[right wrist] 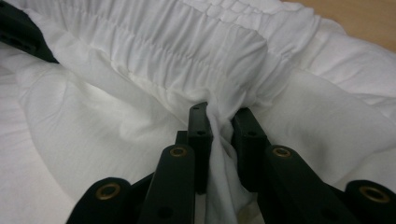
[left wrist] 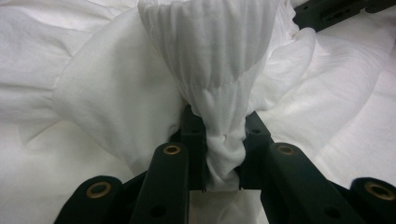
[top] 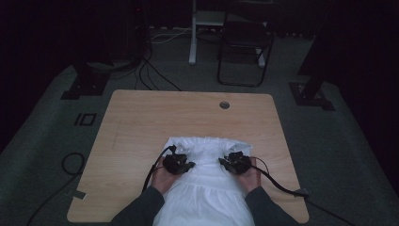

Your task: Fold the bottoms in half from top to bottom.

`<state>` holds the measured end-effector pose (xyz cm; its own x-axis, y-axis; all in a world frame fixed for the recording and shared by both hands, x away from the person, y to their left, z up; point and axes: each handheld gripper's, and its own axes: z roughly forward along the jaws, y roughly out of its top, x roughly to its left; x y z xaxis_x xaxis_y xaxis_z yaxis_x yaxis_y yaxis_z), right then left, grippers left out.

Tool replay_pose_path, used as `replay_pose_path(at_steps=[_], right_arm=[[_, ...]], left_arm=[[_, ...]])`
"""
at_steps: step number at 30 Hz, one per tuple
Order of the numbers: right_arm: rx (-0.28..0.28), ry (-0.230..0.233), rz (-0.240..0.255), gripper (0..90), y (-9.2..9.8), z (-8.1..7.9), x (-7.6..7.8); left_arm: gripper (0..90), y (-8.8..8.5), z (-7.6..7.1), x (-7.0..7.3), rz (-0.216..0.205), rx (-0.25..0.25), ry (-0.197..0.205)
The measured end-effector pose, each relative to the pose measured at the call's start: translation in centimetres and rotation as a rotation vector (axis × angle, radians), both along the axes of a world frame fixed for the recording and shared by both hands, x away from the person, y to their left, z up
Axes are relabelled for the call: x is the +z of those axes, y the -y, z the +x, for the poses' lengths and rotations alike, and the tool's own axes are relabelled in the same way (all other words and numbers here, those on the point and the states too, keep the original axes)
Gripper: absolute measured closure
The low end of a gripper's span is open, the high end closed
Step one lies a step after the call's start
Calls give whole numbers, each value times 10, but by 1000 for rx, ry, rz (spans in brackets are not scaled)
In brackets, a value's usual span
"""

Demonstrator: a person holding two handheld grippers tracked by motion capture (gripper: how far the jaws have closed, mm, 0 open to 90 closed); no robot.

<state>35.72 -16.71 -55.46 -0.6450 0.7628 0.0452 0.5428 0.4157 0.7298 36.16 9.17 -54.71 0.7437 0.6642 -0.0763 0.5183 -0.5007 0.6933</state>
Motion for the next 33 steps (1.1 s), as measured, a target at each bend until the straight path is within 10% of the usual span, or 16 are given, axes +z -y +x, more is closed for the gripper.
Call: replay_pose_path(at_steps=[14, 25, 33], right_arm=[[-67, 22, -46, 797, -12, 82, 5], [-126, 3, 11, 797, -15, 128, 8], [-153, 32, 46, 797, -12, 131, 20]], left_arm=[[771, 6, 73, 6, 33, 70, 19], [772, 14, 122, 16, 112, 187, 18], [780, 14, 119, 33, 79, 189, 59]])
